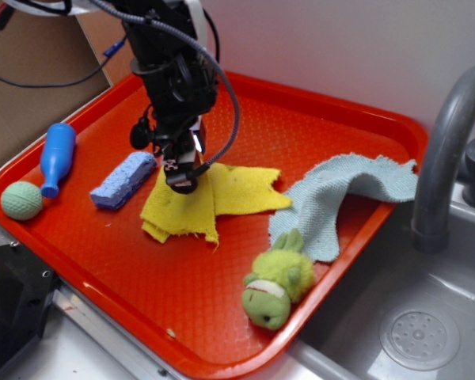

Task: Grab the yellow cloth.

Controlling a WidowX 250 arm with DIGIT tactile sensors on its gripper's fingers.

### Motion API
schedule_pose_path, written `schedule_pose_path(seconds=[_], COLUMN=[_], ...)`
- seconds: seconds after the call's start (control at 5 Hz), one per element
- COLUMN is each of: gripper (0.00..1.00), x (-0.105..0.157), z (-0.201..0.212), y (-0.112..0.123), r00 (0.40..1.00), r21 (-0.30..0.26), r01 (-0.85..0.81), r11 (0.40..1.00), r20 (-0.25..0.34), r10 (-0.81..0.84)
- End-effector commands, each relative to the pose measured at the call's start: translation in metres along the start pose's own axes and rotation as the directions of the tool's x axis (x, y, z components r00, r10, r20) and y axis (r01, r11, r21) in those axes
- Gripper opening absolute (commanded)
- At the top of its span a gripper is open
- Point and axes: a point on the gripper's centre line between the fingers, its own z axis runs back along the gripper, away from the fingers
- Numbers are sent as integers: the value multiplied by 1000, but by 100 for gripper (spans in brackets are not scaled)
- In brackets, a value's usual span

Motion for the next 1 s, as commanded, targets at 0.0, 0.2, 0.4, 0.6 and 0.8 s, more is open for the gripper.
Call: schedule_pose_path(seconds=[0.0, 0.2, 0.4, 0.6, 0.8], gripper=[0, 0, 0, 0, 0], x=[0, -24, -45, -49, -42], z=[34, 77, 128, 177, 194], y=[-6, 8, 17, 17, 23], r00=[994, 944, 838, 677, 564], r21=[64, 52, 1, -34, -46], r01=[-92, -318, -543, -735, -825], r11=[994, 947, 840, 677, 563], r20=[69, 112, 55, 19, -23], r10=[88, 311, 542, 736, 826])
